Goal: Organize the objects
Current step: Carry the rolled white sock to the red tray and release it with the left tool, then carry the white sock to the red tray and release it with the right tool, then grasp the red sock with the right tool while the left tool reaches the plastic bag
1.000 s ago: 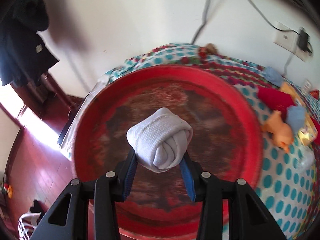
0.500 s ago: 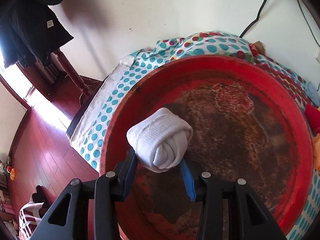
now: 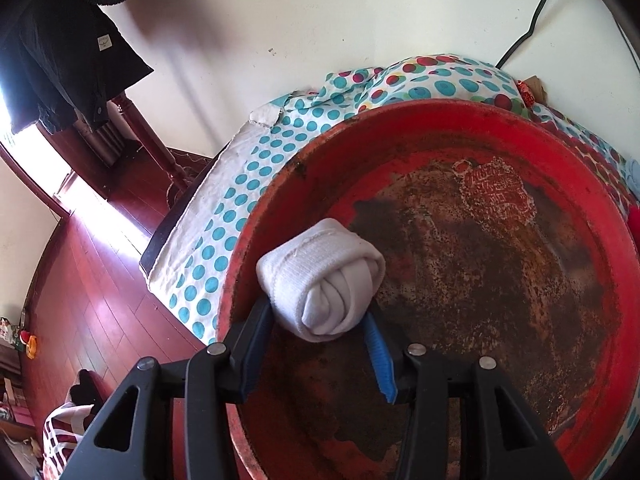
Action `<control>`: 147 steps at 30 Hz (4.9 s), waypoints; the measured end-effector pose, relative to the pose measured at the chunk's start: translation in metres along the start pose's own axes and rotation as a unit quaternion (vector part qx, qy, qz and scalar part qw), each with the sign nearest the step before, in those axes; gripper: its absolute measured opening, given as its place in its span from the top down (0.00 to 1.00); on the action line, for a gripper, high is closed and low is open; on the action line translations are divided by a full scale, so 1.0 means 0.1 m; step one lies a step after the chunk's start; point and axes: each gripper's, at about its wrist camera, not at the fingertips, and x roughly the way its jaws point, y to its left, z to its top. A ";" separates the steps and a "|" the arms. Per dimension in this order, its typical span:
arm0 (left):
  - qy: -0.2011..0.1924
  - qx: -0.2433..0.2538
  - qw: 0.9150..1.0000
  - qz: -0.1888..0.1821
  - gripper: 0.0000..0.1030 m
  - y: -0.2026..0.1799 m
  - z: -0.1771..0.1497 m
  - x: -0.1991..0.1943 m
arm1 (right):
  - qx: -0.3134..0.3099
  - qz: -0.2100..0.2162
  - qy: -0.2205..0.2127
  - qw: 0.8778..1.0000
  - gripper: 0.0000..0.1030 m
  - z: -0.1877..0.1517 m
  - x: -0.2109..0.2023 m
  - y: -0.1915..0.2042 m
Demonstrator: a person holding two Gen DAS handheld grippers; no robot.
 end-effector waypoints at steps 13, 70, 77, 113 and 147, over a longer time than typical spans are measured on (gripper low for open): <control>-0.056 -0.009 0.997 -0.053 0.39 -0.03 -0.14 -0.59 | -0.006 -0.004 0.000 1.000 0.63 0.02 0.00 0.01; -0.098 -0.061 0.992 -0.052 0.30 -0.27 -0.72 -0.69 | -0.266 0.295 0.004 0.918 0.64 -0.38 -1.58 3.44; -0.097 -0.066 0.992 -0.038 0.30 -0.22 -0.72 -0.67 | -0.286 0.277 0.013 0.917 0.64 -0.38 -1.33 3.74; -0.086 -0.063 0.993 -0.046 0.30 -0.22 -0.69 -0.58 | -0.322 0.254 -0.001 0.912 0.25 -0.37 -1.21 4.15; -0.116 0.026 0.993 -0.013 0.30 -0.64 -0.78 -0.71 | -0.108 0.144 0.013 0.983 0.24 0.09 -0.48 0.67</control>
